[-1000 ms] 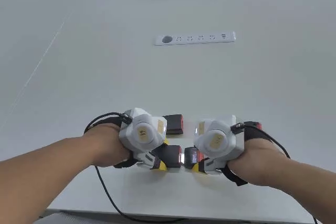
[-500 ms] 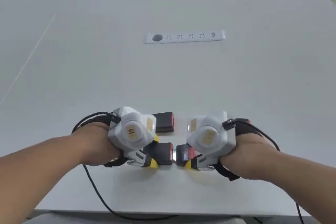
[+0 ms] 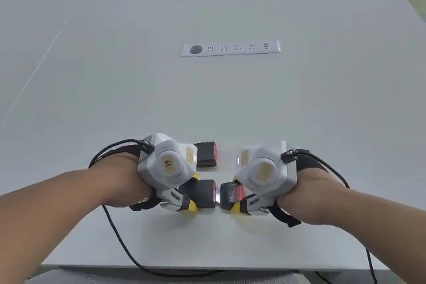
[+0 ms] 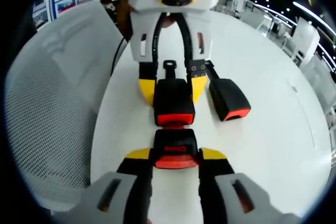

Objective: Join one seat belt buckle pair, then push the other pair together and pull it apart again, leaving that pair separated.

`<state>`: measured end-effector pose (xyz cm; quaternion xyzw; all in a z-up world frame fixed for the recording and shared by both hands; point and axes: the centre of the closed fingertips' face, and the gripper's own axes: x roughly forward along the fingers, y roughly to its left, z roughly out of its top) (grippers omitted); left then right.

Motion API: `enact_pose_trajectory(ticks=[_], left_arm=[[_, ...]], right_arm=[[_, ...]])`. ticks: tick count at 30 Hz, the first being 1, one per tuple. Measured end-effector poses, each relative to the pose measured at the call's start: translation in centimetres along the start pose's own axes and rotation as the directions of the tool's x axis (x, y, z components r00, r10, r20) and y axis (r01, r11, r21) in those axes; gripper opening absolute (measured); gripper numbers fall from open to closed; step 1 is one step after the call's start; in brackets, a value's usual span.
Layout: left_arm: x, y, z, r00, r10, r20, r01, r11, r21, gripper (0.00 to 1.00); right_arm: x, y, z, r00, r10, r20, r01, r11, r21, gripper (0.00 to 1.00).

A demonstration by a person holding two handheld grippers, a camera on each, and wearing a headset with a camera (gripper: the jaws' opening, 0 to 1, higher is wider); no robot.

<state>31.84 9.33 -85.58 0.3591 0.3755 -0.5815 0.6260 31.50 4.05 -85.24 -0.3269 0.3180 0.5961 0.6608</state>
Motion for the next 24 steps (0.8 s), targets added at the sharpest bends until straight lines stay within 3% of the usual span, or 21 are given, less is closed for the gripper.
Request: enact_pose_trajectory(ticks=[10,13,15,19,21,24], left_arm=[[0.0,0.0,0.0,0.9994,0.021,-0.028,-0.021,1.000,-0.009,0.36],[-0.1,0.3,-0.1,0.9984,0.047,-0.032,-0.048,0.998,-0.034,0.38],[-0.4,0.1,0.1,0.9975,0.064,-0.030,-0.064,0.998,-0.012,0.38],[-1.8,0.3,2.0,0.9967,0.071,0.040,-0.069,0.996,-0.057,0.37],[-2.8,0.7,2.7,0.9951,0.085,0.052,-0.082,0.995,-0.054,0.40],[-4.5,2.4,3.7,0.9881,0.129,0.083,-0.123,0.989,-0.079,0.39]], right_arm=[[0.1,0.2,-0.1,0.9996,0.007,-0.027,-0.008,0.999,-0.053,0.34],[-0.1,0.1,0.0,0.9996,0.003,-0.030,-0.004,0.999,-0.043,0.35],[-0.2,0.0,0.2,0.9996,0.001,-0.027,-0.002,1.000,-0.028,0.35],[-1.5,0.1,1.4,0.9999,-0.004,0.014,0.005,1.000,-0.020,0.35],[-2.3,-0.1,2.0,0.9994,-0.009,0.033,0.009,1.000,-0.016,0.34],[-3.3,-0.7,2.4,0.9984,-0.026,0.050,0.027,0.999,-0.022,0.34]])
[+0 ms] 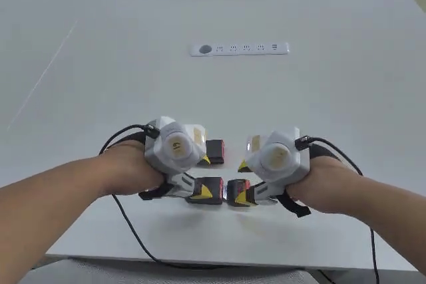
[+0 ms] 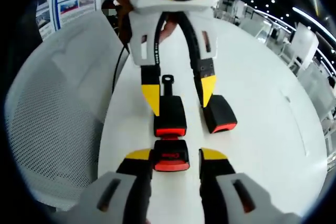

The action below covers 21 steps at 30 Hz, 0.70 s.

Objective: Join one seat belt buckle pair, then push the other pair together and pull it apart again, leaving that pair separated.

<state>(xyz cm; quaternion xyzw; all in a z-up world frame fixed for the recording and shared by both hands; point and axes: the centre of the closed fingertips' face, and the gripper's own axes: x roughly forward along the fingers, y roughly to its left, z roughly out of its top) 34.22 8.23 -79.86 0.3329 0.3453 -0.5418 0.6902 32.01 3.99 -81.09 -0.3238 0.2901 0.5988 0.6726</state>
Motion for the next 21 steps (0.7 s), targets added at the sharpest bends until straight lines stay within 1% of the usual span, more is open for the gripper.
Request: enact_pose_trajectory(ticks=[1,3,5,8,9,10,11,13,15,17,21], left_arm=[[-0.2,0.5,0.3,0.9999,0.010,0.009,-0.010,1.000,-0.002,0.39],[-0.4,1.3,0.4,0.9996,0.026,0.009,-0.026,1.000,0.004,0.39],[-0.2,2.3,-0.1,0.9994,0.036,-0.006,-0.035,0.999,0.009,0.39],[0.3,3.1,-0.9,0.9988,0.039,-0.031,-0.039,0.999,0.012,0.39],[0.5,3.4,-1.2,0.9985,0.040,-0.036,-0.039,0.999,0.013,0.39],[0.7,3.7,-1.4,0.9983,0.043,-0.039,-0.043,0.999,0.010,0.40],[0.8,4.1,-1.7,0.9977,0.049,-0.046,-0.050,0.999,-0.008,0.40],[1.3,4.6,-2.2,0.9974,0.050,-0.052,-0.050,0.999,-0.013,0.40],[1.6,4.8,-2.5,0.9971,0.044,-0.063,-0.044,0.999,-0.009,0.40],[1.7,5.0,-2.6,0.9969,0.041,-0.067,-0.042,0.999,-0.009,0.41],[2.2,5.6,-2.6,0.9968,0.028,-0.075,-0.028,1.000,-0.004,0.41]], right_arm=[[-0.4,-0.4,0.0,0.9999,-0.011,0.004,0.011,1.000,-0.002,0.34],[-0.9,-1.2,-0.3,0.9996,-0.029,0.004,0.029,1.000,-0.004,0.34],[-1.4,-2.1,-1.1,0.9989,-0.046,-0.006,0.046,0.999,0.001,0.34],[-2.0,-3.0,-2.3,0.9977,-0.062,-0.025,0.062,0.998,0.006,0.34],[-2.4,-3.5,-3.0,0.9965,-0.074,-0.039,0.074,0.997,0.002,0.33],[-2.7,-3.9,-3.5,0.9957,-0.080,-0.048,0.080,0.997,0.002,0.33],[-2.9,-4.2,-4.0,0.9950,-0.085,-0.052,0.085,0.996,0.007,0.34],[-3.4,-4.9,-5.3,0.9924,-0.097,-0.077,0.098,0.995,0.009,0.35],[-3.9,-5.6,-6.5,0.9904,-0.102,-0.093,0.104,0.994,0.017,0.35],[-4.3,-6.1,-7.6,0.9877,-0.108,-0.113,0.111,0.994,0.023,0.35],[-5.2,-6.9,-9.3,0.9825,-0.123,-0.140,0.129,0.991,0.029,0.37]])
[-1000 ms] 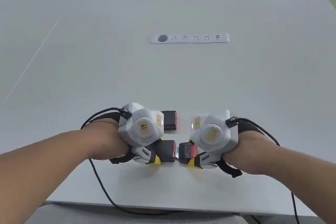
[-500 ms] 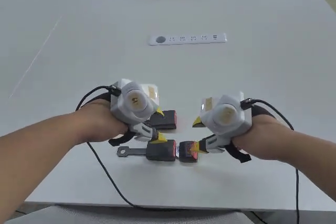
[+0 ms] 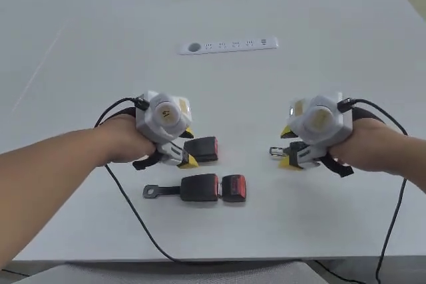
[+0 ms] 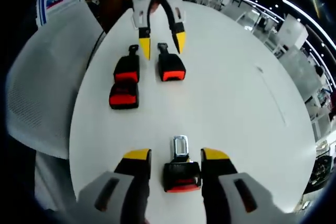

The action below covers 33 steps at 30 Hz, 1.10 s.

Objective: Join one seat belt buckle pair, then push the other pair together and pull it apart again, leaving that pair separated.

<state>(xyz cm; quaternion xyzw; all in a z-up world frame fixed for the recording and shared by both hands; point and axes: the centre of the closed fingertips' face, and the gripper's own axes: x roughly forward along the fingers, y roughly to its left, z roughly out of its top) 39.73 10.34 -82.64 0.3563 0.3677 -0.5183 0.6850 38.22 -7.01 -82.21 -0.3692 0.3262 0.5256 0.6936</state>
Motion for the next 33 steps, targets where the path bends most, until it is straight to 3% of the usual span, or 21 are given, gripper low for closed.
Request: enact_pose_trajectory(ticks=[6,9,13,16,21,27,28,33], left_arm=[[1.0,0.2,-0.3,0.9993,-0.024,-0.027,0.025,0.999,0.026,0.41],[1.7,0.1,-1.0,0.9973,-0.042,-0.061,0.044,0.998,0.049,0.41],[1.9,0.2,-1.1,0.9967,-0.052,-0.062,0.055,0.997,0.045,0.40],[1.9,0.7,-1.0,0.9975,-0.047,-0.053,0.049,0.998,0.044,0.33],[1.9,0.2,-1.0,0.9964,-0.051,-0.069,0.054,0.997,0.048,0.32],[1.8,-0.1,-1.2,0.9936,-0.039,-0.107,0.053,0.990,0.130,0.31],[2.0,0.3,-1.2,0.9935,-0.033,-0.109,0.049,0.987,0.152,0.31],[2.0,0.4,-1.2,0.9953,-0.037,-0.090,0.049,0.990,0.133,0.31]], right_arm=[[-0.1,-0.9,-2.6,0.9993,0.005,-0.038,-0.005,1.000,0.013,0.38],[0.1,-1.0,-3.6,0.9983,0.020,-0.055,-0.019,1.000,0.021,0.37],[0.5,-0.8,-4.3,0.9963,0.045,-0.073,-0.043,0.999,0.021,0.32],[0.4,-0.9,-4.1,0.9967,0.046,-0.067,-0.045,0.999,0.018,0.32],[-0.2,-0.3,-3.2,0.9961,0.058,-0.066,-0.057,0.998,0.023,0.31],[0.1,0.0,-2.5,0.9961,0.060,-0.064,-0.060,0.998,0.008,0.31],[0.3,0.0,-2.2,0.9964,0.059,-0.060,-0.059,0.998,0.010,0.31],[1.1,0.0,-1.0,0.9971,0.060,-0.046,-0.061,0.998,-0.006,0.31]])
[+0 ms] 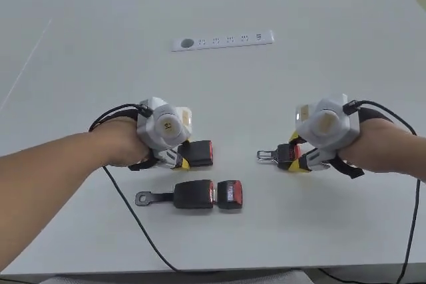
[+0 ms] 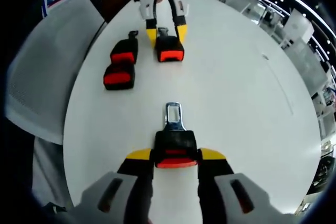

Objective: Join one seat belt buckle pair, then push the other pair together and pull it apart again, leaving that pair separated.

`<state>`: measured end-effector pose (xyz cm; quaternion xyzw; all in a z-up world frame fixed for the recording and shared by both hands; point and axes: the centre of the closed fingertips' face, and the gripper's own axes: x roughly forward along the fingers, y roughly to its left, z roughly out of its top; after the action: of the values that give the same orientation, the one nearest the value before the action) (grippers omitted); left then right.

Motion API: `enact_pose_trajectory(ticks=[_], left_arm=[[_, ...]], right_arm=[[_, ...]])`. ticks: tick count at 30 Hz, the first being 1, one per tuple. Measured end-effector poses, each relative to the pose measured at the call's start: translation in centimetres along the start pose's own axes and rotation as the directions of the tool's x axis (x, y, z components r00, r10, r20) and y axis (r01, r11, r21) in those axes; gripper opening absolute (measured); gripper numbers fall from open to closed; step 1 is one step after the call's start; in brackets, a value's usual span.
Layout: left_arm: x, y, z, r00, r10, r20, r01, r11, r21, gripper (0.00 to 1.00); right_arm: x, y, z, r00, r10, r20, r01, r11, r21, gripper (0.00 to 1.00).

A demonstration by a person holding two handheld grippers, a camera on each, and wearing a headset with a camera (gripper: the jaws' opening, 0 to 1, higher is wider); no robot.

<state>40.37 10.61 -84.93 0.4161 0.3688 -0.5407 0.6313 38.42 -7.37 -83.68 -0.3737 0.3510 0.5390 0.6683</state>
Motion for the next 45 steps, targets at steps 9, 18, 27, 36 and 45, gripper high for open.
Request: enact_pose_trajectory(ticks=[9,18,27,36,45], left_arm=[[0.2,0.1,-0.1,0.9999,-0.002,-0.017,0.002,0.999,0.035,0.31],[0.3,0.2,-0.3,0.9997,-0.006,-0.025,0.007,0.999,0.034,0.31],[0.4,0.2,-0.4,0.9994,-0.004,-0.035,0.006,0.999,0.042,0.31],[0.4,0.2,-0.3,0.9993,-0.006,-0.038,0.007,0.999,0.045,0.31],[0.4,0.2,-0.4,0.9996,-0.019,-0.020,0.019,0.999,0.039,0.30]], right_arm=[[2.2,0.1,2.9,0.9994,0.004,0.034,-0.004,1.000,-0.001,0.31],[3.9,-0.1,5.5,0.9986,0.002,0.052,-0.001,1.000,-0.020,0.31],[4.8,-0.3,7.0,0.9990,-0.012,0.044,0.015,0.998,-0.058,0.31],[5.0,-0.3,7.8,0.9989,-0.012,0.044,0.016,0.995,-0.099,0.30],[5.4,-0.1,8.4,0.9969,0.009,0.078,-0.004,0.998,-0.059,0.29]])
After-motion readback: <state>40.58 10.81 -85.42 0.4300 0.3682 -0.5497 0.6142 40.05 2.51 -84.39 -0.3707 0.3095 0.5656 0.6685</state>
